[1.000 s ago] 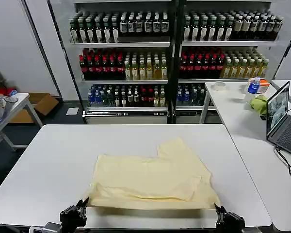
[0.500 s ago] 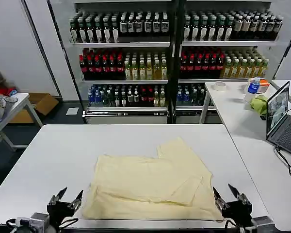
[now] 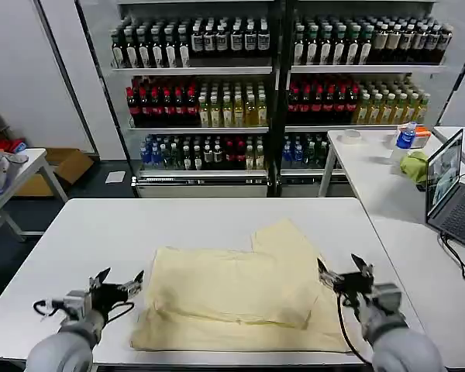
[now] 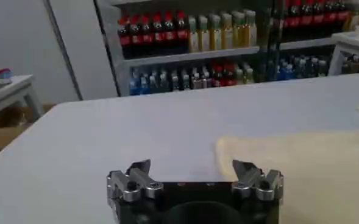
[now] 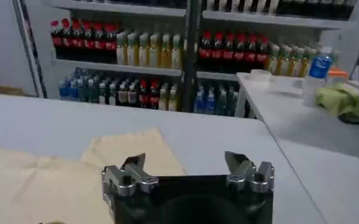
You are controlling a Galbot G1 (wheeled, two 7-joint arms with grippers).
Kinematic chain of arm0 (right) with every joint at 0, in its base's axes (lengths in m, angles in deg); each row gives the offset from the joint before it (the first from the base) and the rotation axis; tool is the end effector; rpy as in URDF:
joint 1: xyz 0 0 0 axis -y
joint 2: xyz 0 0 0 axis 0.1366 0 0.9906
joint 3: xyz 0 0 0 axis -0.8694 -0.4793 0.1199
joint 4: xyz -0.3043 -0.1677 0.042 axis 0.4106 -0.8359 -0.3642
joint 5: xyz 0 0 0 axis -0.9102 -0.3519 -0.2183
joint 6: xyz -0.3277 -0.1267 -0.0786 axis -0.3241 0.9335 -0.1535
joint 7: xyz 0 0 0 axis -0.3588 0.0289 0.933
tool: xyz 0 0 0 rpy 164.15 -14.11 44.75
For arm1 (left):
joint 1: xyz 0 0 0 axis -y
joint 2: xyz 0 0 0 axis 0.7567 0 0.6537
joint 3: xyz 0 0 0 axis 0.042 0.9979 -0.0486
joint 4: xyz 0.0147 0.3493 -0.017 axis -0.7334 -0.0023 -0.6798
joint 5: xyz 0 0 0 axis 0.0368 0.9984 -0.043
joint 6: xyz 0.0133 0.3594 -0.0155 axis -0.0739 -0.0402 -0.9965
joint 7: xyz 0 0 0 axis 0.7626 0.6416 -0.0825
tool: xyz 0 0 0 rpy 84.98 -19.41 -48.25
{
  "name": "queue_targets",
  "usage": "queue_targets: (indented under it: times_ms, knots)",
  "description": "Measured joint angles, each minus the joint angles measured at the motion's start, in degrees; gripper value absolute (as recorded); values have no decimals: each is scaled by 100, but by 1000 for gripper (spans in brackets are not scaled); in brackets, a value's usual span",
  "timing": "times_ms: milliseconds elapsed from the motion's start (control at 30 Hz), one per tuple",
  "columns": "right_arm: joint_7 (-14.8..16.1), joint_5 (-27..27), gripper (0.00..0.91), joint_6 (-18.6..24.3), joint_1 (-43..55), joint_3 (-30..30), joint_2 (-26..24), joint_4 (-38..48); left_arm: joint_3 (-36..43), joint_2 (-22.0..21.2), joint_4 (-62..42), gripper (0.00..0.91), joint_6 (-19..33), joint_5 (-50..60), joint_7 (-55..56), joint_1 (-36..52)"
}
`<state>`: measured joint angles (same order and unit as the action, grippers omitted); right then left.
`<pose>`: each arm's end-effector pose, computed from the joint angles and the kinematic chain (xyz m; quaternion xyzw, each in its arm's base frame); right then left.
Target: Fold and organize the clothes.
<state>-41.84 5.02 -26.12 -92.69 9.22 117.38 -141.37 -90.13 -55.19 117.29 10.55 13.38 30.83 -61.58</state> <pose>0.2718 -0.0557 -0.2181 0.0447 -0.9803 0.0371 0.1889 0.2454 0.1072 -0.2579 -0.0118 -0.9699 -0.0487 0.2383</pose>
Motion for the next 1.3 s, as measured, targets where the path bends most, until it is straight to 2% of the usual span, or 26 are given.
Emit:
queue_targets:
  times_ms: [333,633,1233,1267,1300]
  knots:
    - [-74,209,907,-46,1802,-978,413,1631,747,113,-932,907,-78,-288,51,1301]
    - [-80,294,907,-52,2885,-1543,822,2921,1339,103,-1536,907,-111,-339,85,2099]
    - [103,168,907,-59,4066,-2042,1615,4899,1887,-53,-2058,907,-139,-351,34,2529]
    - [108,152,897,-59,4105,-2042,1652,4981,1905,-44,-2070,907,-141,-354,21,2529]
    - [113,140,746,-59,4140,-2043,1684,5055,1916,-35,-2085,856,-143,-360,-3,2529]
